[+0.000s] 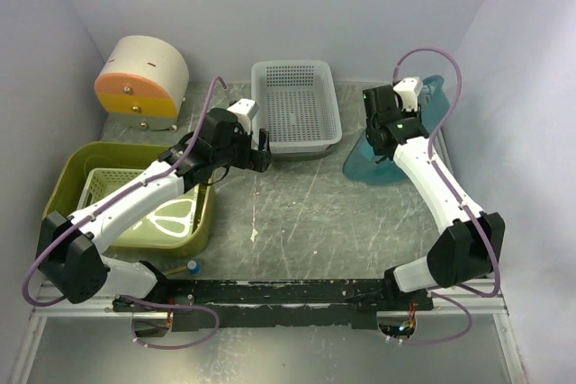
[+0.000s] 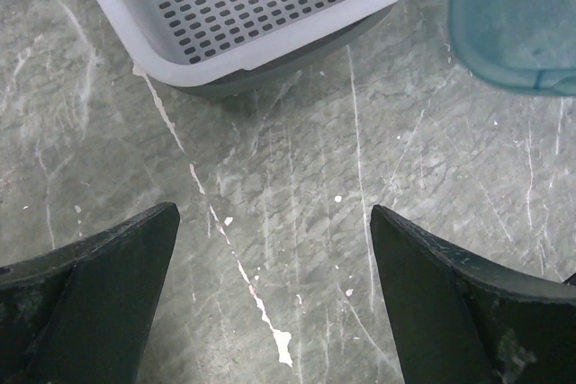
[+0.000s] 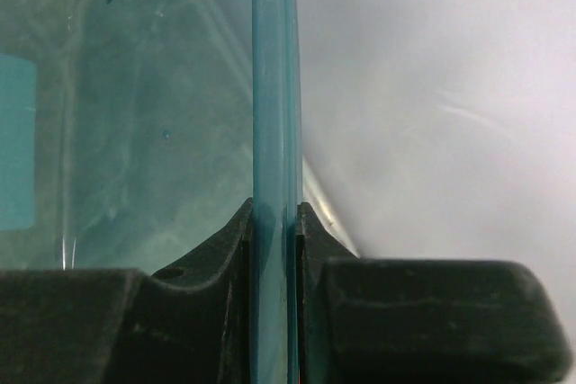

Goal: Turn the large container upside down

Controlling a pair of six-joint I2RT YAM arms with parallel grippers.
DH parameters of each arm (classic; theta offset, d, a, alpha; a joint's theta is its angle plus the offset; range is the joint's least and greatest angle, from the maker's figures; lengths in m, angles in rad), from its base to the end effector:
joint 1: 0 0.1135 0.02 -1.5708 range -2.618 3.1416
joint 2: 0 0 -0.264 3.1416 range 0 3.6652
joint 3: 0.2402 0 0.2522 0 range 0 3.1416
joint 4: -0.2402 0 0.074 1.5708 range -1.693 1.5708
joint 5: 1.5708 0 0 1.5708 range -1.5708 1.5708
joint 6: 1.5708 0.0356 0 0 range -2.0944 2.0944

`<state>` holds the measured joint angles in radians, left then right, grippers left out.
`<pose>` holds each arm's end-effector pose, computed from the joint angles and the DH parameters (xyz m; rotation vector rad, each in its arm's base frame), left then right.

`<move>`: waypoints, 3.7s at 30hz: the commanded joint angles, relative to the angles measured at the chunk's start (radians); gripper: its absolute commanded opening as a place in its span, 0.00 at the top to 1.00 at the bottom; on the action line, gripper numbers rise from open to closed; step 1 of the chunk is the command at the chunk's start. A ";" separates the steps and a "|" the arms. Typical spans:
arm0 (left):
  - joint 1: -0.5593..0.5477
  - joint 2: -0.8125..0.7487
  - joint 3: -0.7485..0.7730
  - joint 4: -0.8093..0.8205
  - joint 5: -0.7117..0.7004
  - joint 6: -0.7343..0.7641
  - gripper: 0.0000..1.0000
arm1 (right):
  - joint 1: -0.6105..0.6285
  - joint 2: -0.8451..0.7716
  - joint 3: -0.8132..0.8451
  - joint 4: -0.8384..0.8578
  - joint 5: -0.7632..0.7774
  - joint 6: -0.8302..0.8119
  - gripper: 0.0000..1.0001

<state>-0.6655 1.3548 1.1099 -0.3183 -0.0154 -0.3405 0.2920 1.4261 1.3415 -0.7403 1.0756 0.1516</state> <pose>0.2428 -0.1899 0.3117 0.3450 2.1614 -0.5669 0.2894 0.0543 0.3470 0.3275 2.0417 -0.9983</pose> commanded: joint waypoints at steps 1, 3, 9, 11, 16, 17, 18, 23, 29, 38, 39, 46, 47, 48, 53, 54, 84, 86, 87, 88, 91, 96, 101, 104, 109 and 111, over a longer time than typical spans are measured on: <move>0.000 -0.008 0.013 0.041 0.041 -0.002 0.01 | 0.005 0.004 -0.078 -0.008 -0.135 0.149 1.00; 0.000 -0.008 0.012 0.038 0.041 -0.002 0.01 | 0.004 0.008 -0.126 0.006 -0.139 0.165 1.00; 0.000 0.001 0.008 0.032 0.046 0.002 0.01 | -0.013 0.057 -0.154 -0.100 -0.054 0.306 0.22; -0.001 0.005 0.013 0.027 0.051 0.007 0.01 | -0.016 0.062 -0.130 -0.158 0.000 0.362 0.05; 0.000 0.010 0.024 0.017 0.047 0.017 0.00 | -0.016 0.034 -0.019 -0.210 0.037 0.376 0.00; 0.001 0.007 0.020 0.019 0.045 0.015 0.00 | -0.016 0.027 0.007 -0.202 0.016 0.365 0.00; 0.001 0.005 0.015 0.025 0.043 0.014 0.00 | -0.015 0.014 0.026 -0.173 -0.038 0.339 0.00; 0.000 0.010 0.005 0.038 0.054 -0.001 0.00 | -0.016 -0.027 -0.012 0.133 -0.442 0.334 0.00; 0.000 -0.008 -0.006 0.032 0.064 -0.002 0.00 | -0.059 0.192 0.089 0.207 -0.635 0.470 0.00; 0.000 -0.055 -0.024 -0.007 0.035 0.008 0.00 | -0.129 0.478 0.189 0.198 -0.665 0.591 0.31; 0.000 -0.059 -0.028 -0.007 0.034 0.008 0.00 | -0.133 0.488 0.183 0.211 -0.670 0.589 0.35; 0.001 -0.067 -0.045 -0.004 0.028 0.004 0.00 | -0.140 0.471 0.140 0.283 -0.751 0.547 0.70; 0.001 -0.065 -0.046 -0.002 0.029 0.003 0.00 | -0.140 0.460 0.134 0.293 -0.759 0.539 0.73; 0.000 -0.064 -0.047 -0.001 0.030 0.002 0.00 | -0.140 0.452 0.127 0.296 -0.761 0.529 0.74; 0.000 -0.052 -0.052 0.011 0.048 -0.002 0.00 | -0.140 0.469 0.118 0.289 -0.744 0.494 0.56; 0.001 -0.049 -0.050 0.011 0.053 -0.002 0.00 | -0.140 0.484 0.119 0.284 -0.745 0.491 0.55; 0.000 -0.006 -0.015 0.008 0.066 0.006 0.00 | -0.459 -0.095 -0.272 0.893 -1.752 0.703 1.00; -0.001 0.000 -0.012 0.013 0.073 0.005 0.00 | -0.492 -0.100 -0.391 1.129 -1.861 0.852 1.00; -0.001 0.002 -0.010 0.012 0.077 0.002 0.00 | -0.502 -0.095 -0.437 1.235 -1.910 0.927 1.00; 0.000 0.003 -0.009 0.014 0.080 0.002 0.00 | -0.509 -0.088 -0.487 1.365 -1.934 0.991 1.00; 0.000 0.000 -0.011 0.014 0.083 0.001 0.01 | -0.517 -0.067 -0.562 1.600 -1.975 1.156 1.00; 0.001 -0.001 -0.013 0.017 0.089 0.000 0.00 | -0.529 -0.008 -0.646 1.947 -1.991 1.437 1.00; 0.000 0.007 -0.011 0.025 0.108 -0.002 0.00 | -0.566 0.154 -0.738 2.453 -1.965 1.798 1.00; -0.001 0.014 -0.007 0.023 0.115 -0.002 0.00 | -0.588 0.228 -0.788 2.559 -1.973 1.873 1.00; -0.001 0.019 0.003 0.018 0.119 0.001 0.00 | -0.659 0.237 -0.871 2.541 -2.035 1.862 1.00; 0.000 0.025 0.009 0.020 0.125 0.001 0.00 | -0.705 0.238 -0.899 2.492 -2.079 1.846 1.00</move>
<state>-0.6655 1.3674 1.0710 -0.3237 0.0757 -0.3405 -0.3492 1.6669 0.4824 1.5059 -0.9054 1.9747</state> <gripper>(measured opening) 0.997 0.150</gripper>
